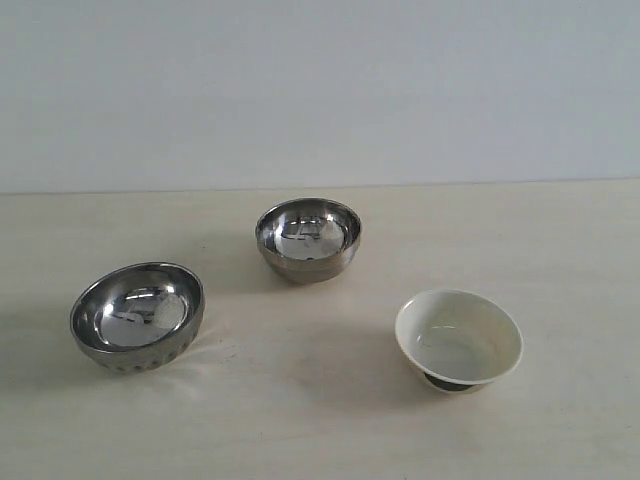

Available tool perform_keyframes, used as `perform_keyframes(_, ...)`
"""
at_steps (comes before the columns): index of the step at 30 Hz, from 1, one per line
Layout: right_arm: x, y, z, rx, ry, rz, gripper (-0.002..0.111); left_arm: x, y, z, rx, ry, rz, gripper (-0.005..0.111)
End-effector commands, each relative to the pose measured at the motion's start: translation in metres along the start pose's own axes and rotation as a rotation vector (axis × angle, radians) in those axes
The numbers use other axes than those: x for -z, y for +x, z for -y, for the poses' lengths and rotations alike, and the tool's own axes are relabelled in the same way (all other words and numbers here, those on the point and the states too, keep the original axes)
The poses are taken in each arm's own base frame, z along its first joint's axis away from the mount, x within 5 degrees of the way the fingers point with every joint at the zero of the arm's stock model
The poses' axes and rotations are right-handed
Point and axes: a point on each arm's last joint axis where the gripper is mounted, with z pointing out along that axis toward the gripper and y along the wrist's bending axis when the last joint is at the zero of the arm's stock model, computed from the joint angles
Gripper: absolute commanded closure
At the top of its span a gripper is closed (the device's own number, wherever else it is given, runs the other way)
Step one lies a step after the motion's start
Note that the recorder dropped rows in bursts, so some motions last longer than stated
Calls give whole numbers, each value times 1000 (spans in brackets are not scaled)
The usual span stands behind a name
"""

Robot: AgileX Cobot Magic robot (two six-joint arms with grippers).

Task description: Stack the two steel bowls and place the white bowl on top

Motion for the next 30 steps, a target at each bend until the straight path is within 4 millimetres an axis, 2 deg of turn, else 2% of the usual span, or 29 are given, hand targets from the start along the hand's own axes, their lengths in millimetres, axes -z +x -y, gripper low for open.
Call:
perform_keyframes(1, -32, -7, -1, 22, 7, -76, 96, 0, 0, 0, 4, 5, 7, 103)
perform_keyframes(2, -39, -9, 0, 21, 10, -87, 90, 0, 0, 0, 4, 5, 7, 103)
perform_keyframes(5, -65, 1, 3, 12, 31, -173, 60, 0, 0, 0, 4, 5, 7, 103)
perform_keyframes(6, -75, 4, 5, 0, 42, -212, 43, 0, 0, 0, 4, 5, 7, 103)
perform_keyframes(9, -100, 27, 11, -16, 79, -348, 8, 0, 0, 0, 4, 5, 7, 103)
perform_keyframes(10, -106, 34, 12, -2, 79, -377, 3, 0, 0, 0, 4, 5, 7, 103)
perform_keyframes(15, -129, 85, 22, 13, 81, -549, 4, 0, 0, 0, 4, 5, 7, 103)
perform_keyframes(21, -138, 157, 29, -114, 121, -785, 4, 0, 0, 0, 4, 5, 7, 103)
perform_keyframes(24, -144, 192, 18, -135, 75, -895, 4, 0, 0, 0, 4, 5, 7, 103)
perform_keyframes(30, -162, 260, -16, -177, -34, -1056, 4, 0, 0, 0, 4, 5, 7, 103)
